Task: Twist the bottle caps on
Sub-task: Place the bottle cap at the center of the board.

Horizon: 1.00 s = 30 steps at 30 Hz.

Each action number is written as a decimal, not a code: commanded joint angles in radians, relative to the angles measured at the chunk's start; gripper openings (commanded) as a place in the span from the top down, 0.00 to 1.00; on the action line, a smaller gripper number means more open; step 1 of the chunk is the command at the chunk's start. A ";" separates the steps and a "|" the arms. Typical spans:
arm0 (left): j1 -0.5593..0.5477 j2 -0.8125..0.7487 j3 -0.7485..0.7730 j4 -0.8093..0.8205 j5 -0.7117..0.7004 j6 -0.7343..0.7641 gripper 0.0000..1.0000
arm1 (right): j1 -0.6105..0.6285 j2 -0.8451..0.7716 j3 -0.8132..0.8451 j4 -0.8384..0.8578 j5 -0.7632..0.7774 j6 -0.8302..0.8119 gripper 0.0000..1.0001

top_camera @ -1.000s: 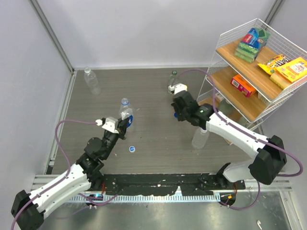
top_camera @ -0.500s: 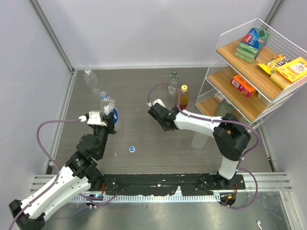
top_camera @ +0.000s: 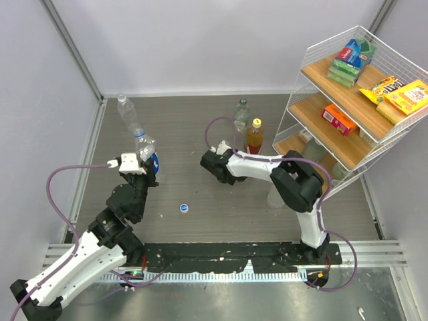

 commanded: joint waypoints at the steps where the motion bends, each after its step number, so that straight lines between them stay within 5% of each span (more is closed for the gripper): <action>1: 0.007 -0.001 0.040 -0.009 -0.038 -0.006 1.00 | 0.017 0.060 0.074 -0.097 0.180 0.040 0.99; 17: 0.007 -0.007 0.041 -0.020 -0.072 0.005 1.00 | 0.115 0.258 0.212 -0.094 0.190 0.031 0.91; 23: 0.007 -0.003 0.040 -0.020 -0.081 0.006 1.00 | 0.166 0.316 0.300 -0.127 0.187 0.068 0.82; 26: 0.007 0.000 0.041 -0.020 -0.076 0.006 1.00 | 0.189 0.328 0.321 -0.125 0.147 0.100 0.61; 30: 0.007 -0.004 0.035 -0.014 -0.076 0.006 1.00 | 0.198 0.299 0.329 -0.075 0.058 0.126 0.60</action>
